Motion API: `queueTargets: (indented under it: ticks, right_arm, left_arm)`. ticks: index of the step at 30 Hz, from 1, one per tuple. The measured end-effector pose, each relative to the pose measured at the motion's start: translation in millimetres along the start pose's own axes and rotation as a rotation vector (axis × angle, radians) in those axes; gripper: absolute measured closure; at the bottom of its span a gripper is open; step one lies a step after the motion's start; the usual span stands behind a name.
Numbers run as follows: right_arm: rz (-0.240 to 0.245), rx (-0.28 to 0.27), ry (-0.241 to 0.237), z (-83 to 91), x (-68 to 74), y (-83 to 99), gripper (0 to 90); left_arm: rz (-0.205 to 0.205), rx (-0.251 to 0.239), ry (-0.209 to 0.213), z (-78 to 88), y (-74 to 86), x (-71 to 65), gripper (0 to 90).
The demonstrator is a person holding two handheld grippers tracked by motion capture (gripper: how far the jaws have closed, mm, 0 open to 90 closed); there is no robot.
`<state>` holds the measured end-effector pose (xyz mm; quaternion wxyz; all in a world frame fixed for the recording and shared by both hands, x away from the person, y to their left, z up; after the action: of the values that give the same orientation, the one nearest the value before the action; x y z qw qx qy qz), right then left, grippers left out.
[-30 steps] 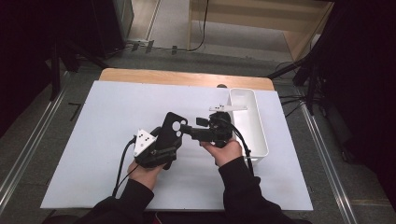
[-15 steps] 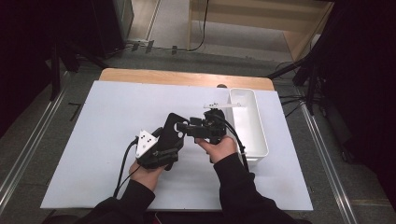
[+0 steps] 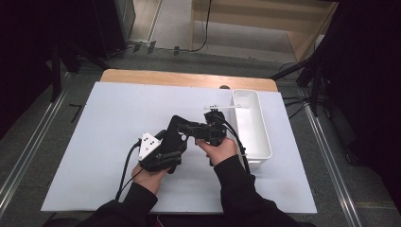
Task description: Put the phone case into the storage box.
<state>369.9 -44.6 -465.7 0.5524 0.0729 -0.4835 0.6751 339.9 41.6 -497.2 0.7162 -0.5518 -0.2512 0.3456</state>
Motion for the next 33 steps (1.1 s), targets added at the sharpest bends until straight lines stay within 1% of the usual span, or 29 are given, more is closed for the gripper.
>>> queueTargets:
  ticks: [1,2,3,5,6,8,9,10,11,18,21,22,25,26,27,28,29,30,32,33]
  right_arm:
    - [-0.011,0.003,-0.005,-0.4,0.0,0.1,50.5]
    - [-0.029,0.012,-0.011,-0.3,-0.1,0.5,54.7]
    - [-0.041,0.018,-0.014,-0.2,0.1,0.7,56.1]
    - [-0.062,0.022,-0.018,0.2,0.0,0.3,61.8]
    - [-0.066,0.023,-0.019,0.7,-0.2,0.3,63.7]
    - [-0.07,0.022,-0.013,1.6,-0.9,0.0,67.3]
    - [-0.07,0.022,-0.013,1.6,-0.9,0.0,67.3]
    - [-0.084,0.023,-0.009,2.7,-1.7,-0.2,71.0]
    - [-0.088,0.023,-0.016,2.9,-1.7,-0.5,71.5]
    - [-0.117,0.039,-0.026,4.1,0.8,-0.2,74.1]
    - [-0.119,0.039,-0.029,4.8,1.5,-0.7,74.3]
    - [-0.124,0.038,-0.031,5.6,2.7,-1.1,74.3]
    - [-0.119,0.036,-0.032,6.3,3.1,-1.5,74.3]
    - [-0.111,0.034,-0.028,7.2,3.4,-2.0,74.4]
    - [-0.115,0.033,-0.029,7.8,4.4,-2.1,74.5]
    - [-0.111,0.033,-0.03,8.4,4.8,-2.3,74.5]
    - [-0.111,0.033,-0.03,8.4,4.8,-2.3,74.5]
    - [-0.114,0.031,-0.029,9.6,6.2,-2.6,74.5]
    - [-0.107,0.03,-0.027,9.9,5.8,-2.8,74.5]
    - [-0.104,0.027,-0.024,10.3,5.7,-3.1,74.5]
  left_arm:
    - [0.001,0.0,0.001,0.1,0.0,0.1,13.7]
    - [0.001,-0.001,0.0,0.1,-0.2,0.1,13.7]
    - [0.001,-0.001,0.0,0.1,-0.2,0.1,13.7]
    - [-0.003,0.006,-0.001,0.5,0.5,-0.1,13.7]
    - [-0.002,0.0,0.004,0.2,0.5,-1.6,13.6]
    - [-0.003,0.002,0.007,0.9,0.6,-3.1,13.6]
    - [-0.003,0.002,0.007,0.9,0.6,-3.1,13.6]
    - [-0.004,-0.004,0.008,0.9,0.1,-3.8,13.6]
    - [-0.007,-0.005,0.008,0.9,0.1,-4.0,13.6]
    - [-0.004,-0.002,0.007,0.2,0.6,-4.4,13.3]
    - [-0.008,-0.007,0.005,0.8,-0.2,-4.8,13.2]
    - [-0.002,-0.012,0.014,0.9,-1.1,-4.8,13.1]
    - [-0.008,-0.011,0.018,1.6,-1.5,-4.8,12.9]
    - [0.0,-0.009,0.034,1.5,-1.9,-4.5,12.8]
    - [0.0,-0.009,0.034,1.5,-1.9,-4.5,12.7]
    - [0.012,-0.012,0.051,1.3,-2.9,-5.0,12.6]
    - [0.012,-0.012,0.051,1.3,-2.9,-5.0,12.5]
    - [0.023,0.007,0.08,1.0,-3.1,-4.7,12.3]
    - [0.029,0.007,0.087,0.7,-4.0,-5.2,12.1]
    - [0.023,0.016,0.092,1.1,-4.7,-5.0,12.1]
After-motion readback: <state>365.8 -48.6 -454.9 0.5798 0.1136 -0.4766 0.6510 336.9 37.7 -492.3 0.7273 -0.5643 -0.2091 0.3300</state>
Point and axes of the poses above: each handheld gripper's, and its own axes: z roughly backward along the jaws, y roughly out of its underside, x roughly to its left, the point moved 9 cm from there along -z, roughly forward along the jaws, and after that the axes turned 8 degrees about -z, right-handed, at the moved point
